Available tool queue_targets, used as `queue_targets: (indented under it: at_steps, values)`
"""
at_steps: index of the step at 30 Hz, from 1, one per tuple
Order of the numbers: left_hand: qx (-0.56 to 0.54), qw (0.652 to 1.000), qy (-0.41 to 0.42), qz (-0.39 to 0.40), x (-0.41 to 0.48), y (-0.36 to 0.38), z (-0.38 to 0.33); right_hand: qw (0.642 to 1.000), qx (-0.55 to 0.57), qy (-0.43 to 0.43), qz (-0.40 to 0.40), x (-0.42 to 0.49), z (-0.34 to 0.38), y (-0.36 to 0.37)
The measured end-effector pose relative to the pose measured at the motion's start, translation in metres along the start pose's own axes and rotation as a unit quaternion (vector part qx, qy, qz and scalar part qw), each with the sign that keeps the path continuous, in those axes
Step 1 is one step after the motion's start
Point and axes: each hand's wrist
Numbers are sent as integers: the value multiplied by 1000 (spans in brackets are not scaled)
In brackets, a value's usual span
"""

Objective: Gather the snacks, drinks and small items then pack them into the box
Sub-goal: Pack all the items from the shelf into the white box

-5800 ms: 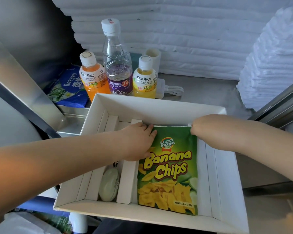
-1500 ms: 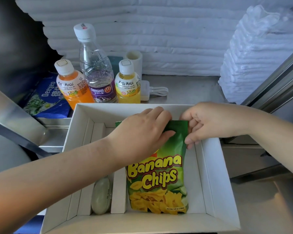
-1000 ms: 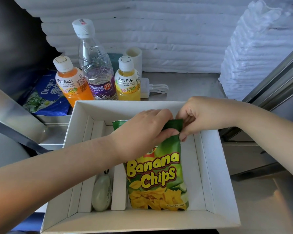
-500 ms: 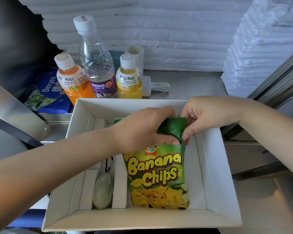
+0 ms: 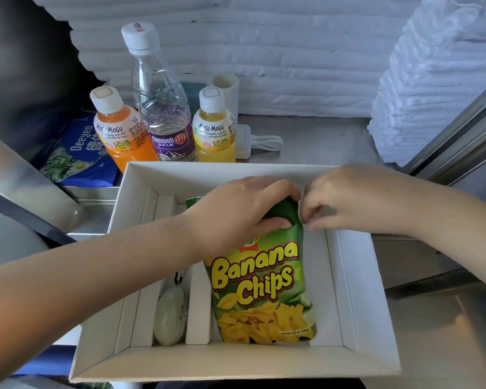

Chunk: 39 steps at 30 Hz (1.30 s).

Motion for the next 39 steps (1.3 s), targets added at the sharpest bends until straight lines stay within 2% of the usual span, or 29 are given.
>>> queue_targets:
  at_steps: [6,9,13,20,25,31,33,35,37,39]
  values:
    - [139,986,-26,84,6,10,7,997,-24,-61,50,-1,4,16]
    - [219,972,12,86,3,17,6,994,-24,-87,55,-2,7,22]
    - [334,934,60,111,-1,24,4,986,-35,-112,117,-7,14,34]
    - [321,925,120,166,12,37,14,966,-29,-126,226,-12,31,43]
    - [269,930,118,218,20,46,20,970,-2,-39,242,-11,40,49]
    - [244,935,147,210,22,51,27,956,12,-133,263,-17,42,48]
    - [258,932,150,206,21,53,28,948,7,-140,285,-17,43,50]
    - [306,915,147,219,17,58,26,946,-13,-144,290,-15,46,55]
    - [334,902,118,246,11,62,24,947,-28,-139,288,-12,47,59]
    - [334,904,82,253,5,58,23,953,-18,-122,276,-8,45,56]
Point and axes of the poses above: each hand's wrist, its own x-axis towards the middle knuckle, its own y-axis out of the palm, z = x × y, and after that the axes turned 4 degrees about -y, right-handed
